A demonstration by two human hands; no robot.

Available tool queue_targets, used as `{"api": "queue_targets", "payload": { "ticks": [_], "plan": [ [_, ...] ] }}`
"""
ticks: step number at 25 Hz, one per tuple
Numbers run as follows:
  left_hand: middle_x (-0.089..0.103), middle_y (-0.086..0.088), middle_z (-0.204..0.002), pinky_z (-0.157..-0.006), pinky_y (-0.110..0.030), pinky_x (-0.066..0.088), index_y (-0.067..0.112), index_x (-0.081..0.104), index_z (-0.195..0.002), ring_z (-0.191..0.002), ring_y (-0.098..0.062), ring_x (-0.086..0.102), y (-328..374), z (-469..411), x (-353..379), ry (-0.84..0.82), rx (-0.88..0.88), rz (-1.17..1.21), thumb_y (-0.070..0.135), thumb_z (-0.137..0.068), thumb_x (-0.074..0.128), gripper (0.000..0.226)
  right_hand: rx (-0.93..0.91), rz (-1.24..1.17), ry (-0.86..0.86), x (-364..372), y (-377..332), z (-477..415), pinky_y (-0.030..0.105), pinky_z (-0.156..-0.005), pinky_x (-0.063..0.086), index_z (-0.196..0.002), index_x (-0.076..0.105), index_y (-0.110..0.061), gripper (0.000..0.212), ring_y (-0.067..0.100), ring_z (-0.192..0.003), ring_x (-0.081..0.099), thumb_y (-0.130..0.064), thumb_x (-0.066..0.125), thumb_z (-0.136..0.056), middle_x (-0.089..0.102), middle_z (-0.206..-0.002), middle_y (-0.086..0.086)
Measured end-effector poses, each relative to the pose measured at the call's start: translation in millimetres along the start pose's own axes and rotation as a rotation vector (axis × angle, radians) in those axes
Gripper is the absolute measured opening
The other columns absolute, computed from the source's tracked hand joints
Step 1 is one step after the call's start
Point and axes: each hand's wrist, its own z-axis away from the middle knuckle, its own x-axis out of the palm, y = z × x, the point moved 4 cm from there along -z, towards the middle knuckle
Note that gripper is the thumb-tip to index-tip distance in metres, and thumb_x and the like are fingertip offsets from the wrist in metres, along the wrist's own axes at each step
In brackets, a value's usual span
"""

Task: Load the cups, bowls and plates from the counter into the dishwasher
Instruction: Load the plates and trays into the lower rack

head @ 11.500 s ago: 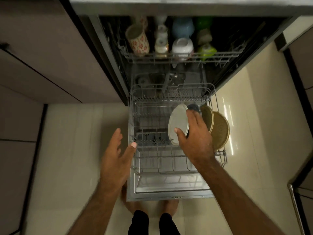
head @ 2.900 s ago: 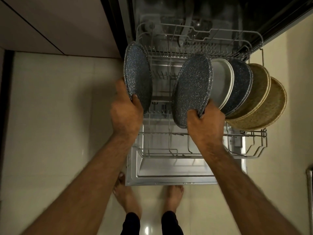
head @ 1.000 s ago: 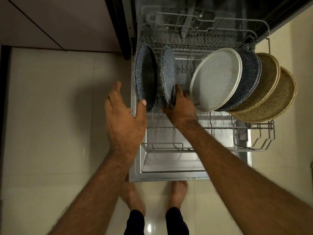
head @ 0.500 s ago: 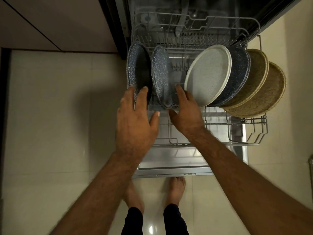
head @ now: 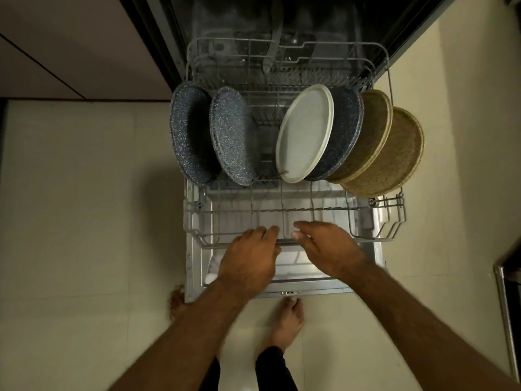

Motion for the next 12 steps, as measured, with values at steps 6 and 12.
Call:
{"api": "queue_targets", "payload": {
  "ticks": [6, 12],
  "plan": [
    [0.074, 0.004, -0.098, -0.069, -0.037, 0.054, 0.031, 0.063, -0.121, -0.091, -0.023, 0.063, 3, -12, 12, 0.045, -0.023, -0.146, 0.038, -0.099, 0.034, 0.037, -0.125, 0.146, -0.079, -14, 7, 4, 0.038, -0.092, 0.052, -0.134, 0.058, -0.031, 0.038, 0.019, -0.107, 0.065, -0.046, 0.041, -0.104, 0.069, -0.122, -0.002],
    [0.070, 0.006, -0.067, -0.043, -0.031, 0.044, 0.029, 0.071, -0.101, -0.070, -0.020, 0.065, 2, -33, 1, 0.109, -0.009, -0.199, 0.039, -0.094, 0.037, 0.036, -0.128, 0.323, 0.060, -30, 8, -14, 0.033, -0.073, 0.054, -0.117, 0.065, -0.032, 0.030, 0.018, -0.087, 0.067, -0.051, 0.047, -0.101, 0.071, -0.097, -0.007]
  ]
}}
